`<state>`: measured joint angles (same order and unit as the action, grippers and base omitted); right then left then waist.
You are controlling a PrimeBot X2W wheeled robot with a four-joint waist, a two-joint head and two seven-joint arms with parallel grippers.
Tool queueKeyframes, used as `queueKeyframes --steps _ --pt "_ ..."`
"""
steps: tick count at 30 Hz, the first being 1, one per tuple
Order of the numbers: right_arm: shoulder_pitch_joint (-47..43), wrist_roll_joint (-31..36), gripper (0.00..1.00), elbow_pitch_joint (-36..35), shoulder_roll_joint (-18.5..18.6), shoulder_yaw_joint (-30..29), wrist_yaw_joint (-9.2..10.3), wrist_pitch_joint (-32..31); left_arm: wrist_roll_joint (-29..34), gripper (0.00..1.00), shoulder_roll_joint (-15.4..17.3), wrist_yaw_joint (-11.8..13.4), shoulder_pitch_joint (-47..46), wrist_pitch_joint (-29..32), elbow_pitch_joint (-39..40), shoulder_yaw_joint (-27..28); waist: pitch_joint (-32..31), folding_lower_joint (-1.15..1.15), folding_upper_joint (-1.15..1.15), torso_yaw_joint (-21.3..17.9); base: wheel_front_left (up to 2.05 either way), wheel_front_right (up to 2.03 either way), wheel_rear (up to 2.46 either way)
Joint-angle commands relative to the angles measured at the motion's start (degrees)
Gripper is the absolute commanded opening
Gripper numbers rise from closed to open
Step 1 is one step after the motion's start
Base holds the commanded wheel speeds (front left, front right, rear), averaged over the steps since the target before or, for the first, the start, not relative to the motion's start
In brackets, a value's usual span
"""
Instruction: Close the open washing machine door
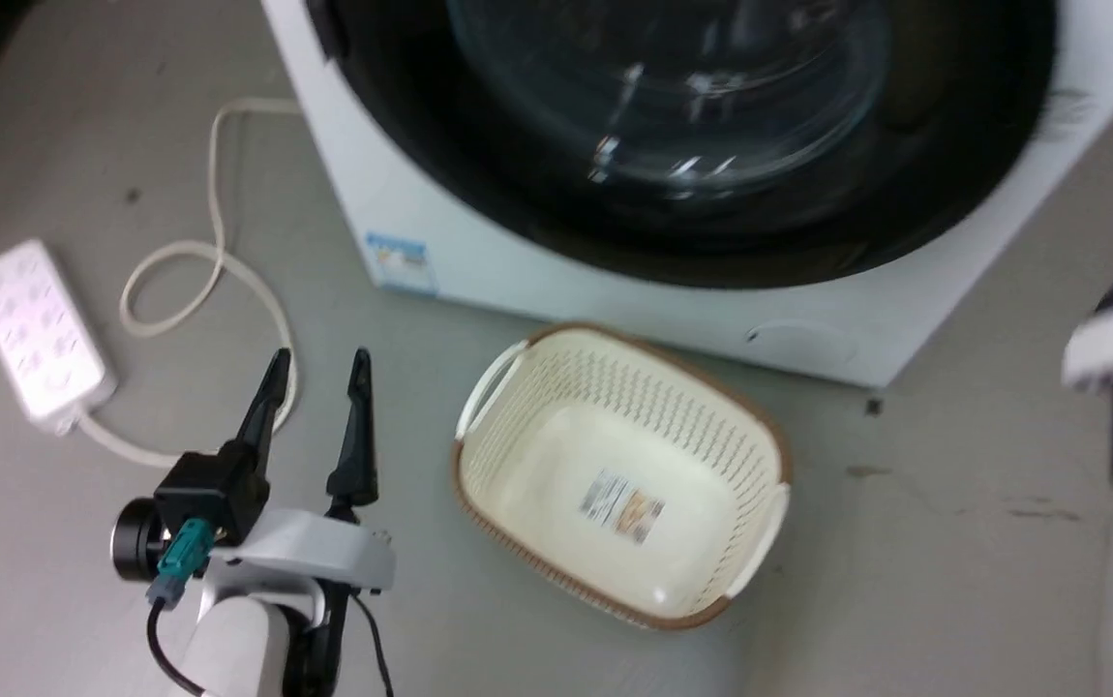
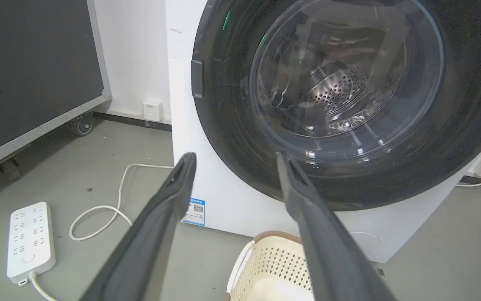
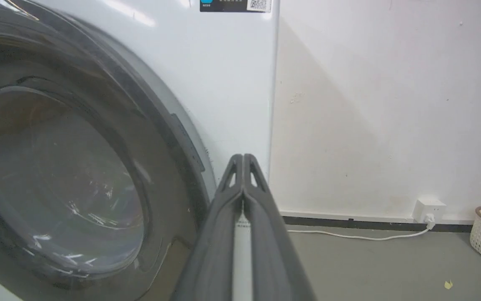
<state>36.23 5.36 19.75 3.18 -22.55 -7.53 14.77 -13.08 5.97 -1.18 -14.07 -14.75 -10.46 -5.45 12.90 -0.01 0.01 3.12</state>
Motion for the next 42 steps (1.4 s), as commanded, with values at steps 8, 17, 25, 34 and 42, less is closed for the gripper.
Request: queueKeyframes --steps 8,17,25,34,42 --pt "-19.83 -5.6 0.0 -6.31 -0.29 8.95 0.04 0.22 1.13 1.0 0.99 0.08 3.37 -0.15 -2.92 0.18 -9.53 0.01 -0.01 -6.75 0.0 0.0 0.0" --pt "-32.09 -7.32 0.0 -9.76 -0.3 15.18 0.04 -0.08 0.87 1.0 1.25 0.68 3.93 2.13 -4.53 -0.51 -11.32 0.01 -0.01 -6.68 0.0 0.0 0.0" --pt "-34.65 -10.12 1.0 -10.22 -0.3 15.35 0.04 -0.34 -1.44 1.0 0.54 1.12 4.01 2.32 -5.19 0.07 -12.18 0.01 -0.01 -6.0 0.0 0.0 0.0" --pt "-34.83 -10.69 1.0 -10.71 -0.3 15.58 0.04 -0.29 -2.22 1.0 0.36 1.69 3.36 2.08 -5.92 0.08 -11.87 0.01 -0.01 -5.86 0.0 0.0 0.0" --pt "-34.23 -11.0 0.0 -10.34 -0.15 15.67 0.0 -0.38 -2.38 0.0 0.45 1.57 3.49 2.08 -6.56 -0.01 -12.14 0.01 -0.01 -5.64 0.0 0.0 0.0"
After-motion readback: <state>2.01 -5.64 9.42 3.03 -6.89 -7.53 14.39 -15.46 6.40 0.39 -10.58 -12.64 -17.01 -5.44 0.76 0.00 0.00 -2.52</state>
